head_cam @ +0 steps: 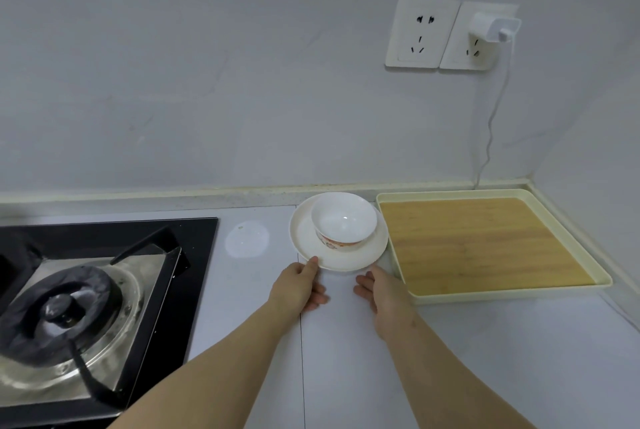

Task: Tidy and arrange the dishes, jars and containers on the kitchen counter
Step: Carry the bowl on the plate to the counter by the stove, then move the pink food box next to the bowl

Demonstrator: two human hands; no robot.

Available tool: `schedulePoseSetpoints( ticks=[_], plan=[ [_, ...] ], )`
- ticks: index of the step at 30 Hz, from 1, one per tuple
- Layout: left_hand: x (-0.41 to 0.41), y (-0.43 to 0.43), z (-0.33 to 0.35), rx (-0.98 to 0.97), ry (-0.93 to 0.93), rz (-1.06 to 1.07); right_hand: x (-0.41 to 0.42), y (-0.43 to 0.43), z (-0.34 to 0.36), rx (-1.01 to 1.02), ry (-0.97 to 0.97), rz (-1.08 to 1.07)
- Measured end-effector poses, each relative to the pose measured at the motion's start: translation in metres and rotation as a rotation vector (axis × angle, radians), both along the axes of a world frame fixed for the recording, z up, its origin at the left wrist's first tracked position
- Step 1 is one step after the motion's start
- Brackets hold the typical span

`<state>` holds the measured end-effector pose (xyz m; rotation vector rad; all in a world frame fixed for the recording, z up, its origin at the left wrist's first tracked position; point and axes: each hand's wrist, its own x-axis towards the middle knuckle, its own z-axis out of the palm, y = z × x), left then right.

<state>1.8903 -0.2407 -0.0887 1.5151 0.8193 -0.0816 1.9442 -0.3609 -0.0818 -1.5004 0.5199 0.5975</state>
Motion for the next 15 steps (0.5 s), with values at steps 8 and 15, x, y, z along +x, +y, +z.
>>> schedulePoseSetpoints(
  ticks=[8, 15],
  plan=[
    [-0.051, -0.006, 0.023, -0.147, -0.07, -0.019, -0.076, 0.008, 0.021, -0.239, -0.231, 0.277],
    [-0.093, 0.015, 0.075, -0.132, -0.161, 0.081, -0.113, 0.038, 0.083, 0.007, -0.262, 0.213]
  ],
)
